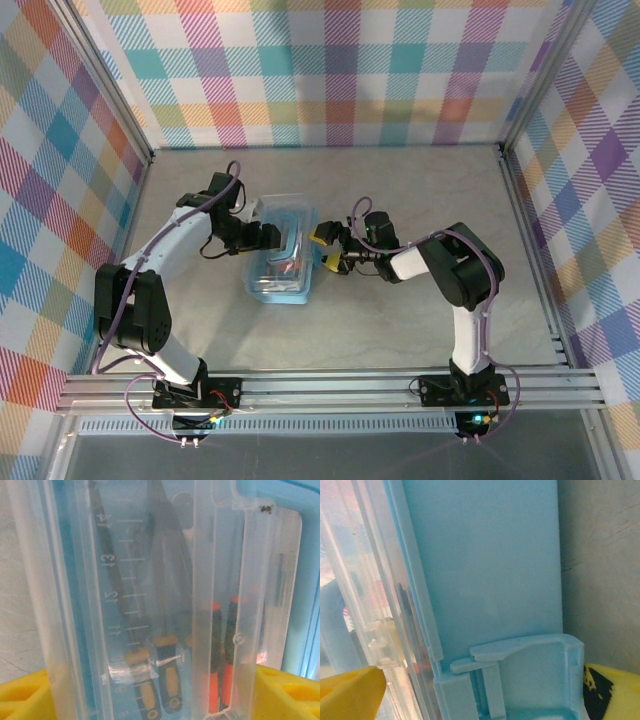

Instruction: Pack the tool kit

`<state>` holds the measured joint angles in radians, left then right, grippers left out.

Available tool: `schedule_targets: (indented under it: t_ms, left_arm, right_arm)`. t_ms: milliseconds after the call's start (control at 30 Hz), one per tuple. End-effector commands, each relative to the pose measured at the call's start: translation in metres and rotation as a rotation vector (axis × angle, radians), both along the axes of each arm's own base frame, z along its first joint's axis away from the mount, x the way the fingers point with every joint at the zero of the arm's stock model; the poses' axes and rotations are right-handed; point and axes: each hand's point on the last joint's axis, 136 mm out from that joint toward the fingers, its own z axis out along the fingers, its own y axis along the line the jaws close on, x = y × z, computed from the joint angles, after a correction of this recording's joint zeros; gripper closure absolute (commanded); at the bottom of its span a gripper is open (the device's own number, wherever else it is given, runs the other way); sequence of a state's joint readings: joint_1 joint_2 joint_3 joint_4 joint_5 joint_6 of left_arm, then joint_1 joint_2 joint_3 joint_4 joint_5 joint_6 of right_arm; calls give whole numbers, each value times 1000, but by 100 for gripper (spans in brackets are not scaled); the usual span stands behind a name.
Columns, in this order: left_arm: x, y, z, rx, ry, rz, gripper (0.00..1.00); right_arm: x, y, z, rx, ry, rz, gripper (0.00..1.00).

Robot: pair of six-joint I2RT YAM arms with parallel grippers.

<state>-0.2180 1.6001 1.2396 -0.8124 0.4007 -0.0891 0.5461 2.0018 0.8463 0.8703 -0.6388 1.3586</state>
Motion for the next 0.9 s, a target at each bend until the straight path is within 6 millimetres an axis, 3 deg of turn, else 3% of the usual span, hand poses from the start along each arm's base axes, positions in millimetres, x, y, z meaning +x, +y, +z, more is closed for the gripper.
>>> schedule_targets:
  t_ms: [0, 400, 867]
  left_arm:
    - [-33, 25, -39, 102, 186, 33, 24]
    - [-33, 25, -35, 104, 176, 34, 24]
    - [-31, 26, -37, 122, 182, 39, 25]
  right_arm:
    - [-7, 10, 19, 69, -32, 25, 1]
    - [-13, 5, 75, 122, -173, 54, 1]
    - [-20, 4, 90, 110, -225, 91, 1]
